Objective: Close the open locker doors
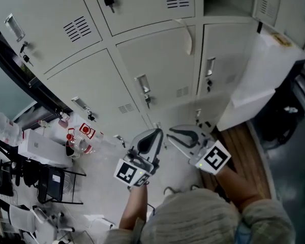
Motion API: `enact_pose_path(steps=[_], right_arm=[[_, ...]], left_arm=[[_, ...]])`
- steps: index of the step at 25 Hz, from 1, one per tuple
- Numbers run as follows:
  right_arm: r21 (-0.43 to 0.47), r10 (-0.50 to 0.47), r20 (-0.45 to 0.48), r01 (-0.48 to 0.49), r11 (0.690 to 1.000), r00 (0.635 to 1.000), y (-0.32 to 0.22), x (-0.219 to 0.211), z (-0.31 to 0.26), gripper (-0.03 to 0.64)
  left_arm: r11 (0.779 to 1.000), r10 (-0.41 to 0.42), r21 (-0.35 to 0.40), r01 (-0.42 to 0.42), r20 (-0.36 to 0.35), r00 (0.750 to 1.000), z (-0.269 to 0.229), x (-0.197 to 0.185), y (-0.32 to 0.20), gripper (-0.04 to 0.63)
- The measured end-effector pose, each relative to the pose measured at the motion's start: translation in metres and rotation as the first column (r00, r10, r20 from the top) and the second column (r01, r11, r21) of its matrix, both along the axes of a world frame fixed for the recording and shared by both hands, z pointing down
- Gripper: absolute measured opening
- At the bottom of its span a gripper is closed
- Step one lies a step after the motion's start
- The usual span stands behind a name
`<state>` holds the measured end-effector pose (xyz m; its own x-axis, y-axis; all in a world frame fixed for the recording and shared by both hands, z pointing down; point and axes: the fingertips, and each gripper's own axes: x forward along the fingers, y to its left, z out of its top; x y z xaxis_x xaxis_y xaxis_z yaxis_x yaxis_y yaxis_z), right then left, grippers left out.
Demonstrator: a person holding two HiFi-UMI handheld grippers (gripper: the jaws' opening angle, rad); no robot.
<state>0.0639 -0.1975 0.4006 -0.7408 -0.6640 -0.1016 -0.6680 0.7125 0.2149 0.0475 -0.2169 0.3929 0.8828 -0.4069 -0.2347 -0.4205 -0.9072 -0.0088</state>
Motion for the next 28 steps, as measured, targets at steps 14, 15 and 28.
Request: enact_pose_path(steps=[14, 15, 28], right_arm=[[0.021, 0.108, 0.033, -0.109, 0.994, 0.994, 0.033, 0.074, -0.007, 0.003], [0.029, 0.113, 0.034, -0.114, 0.993, 0.993, 0.034, 0.076, -0.008, 0.003], [0.016, 0.131, 0.004, -0.131, 0.991, 0.991, 0.044, 0.105, -0.002, 0.002]], left_arm=[[0.995, 0.095, -0.011, -0.095, 0.032, 0.995, 0.006, 0.074, 0.040, 0.000], [0.995, 0.095, -0.016, -0.095, 0.035, 0.995, 0.007, 0.076, 0.041, 0.002], [0.994, 0.106, -0.033, -0.105, 0.027, 0.994, 0.011, 0.105, 0.051, 0.002]])
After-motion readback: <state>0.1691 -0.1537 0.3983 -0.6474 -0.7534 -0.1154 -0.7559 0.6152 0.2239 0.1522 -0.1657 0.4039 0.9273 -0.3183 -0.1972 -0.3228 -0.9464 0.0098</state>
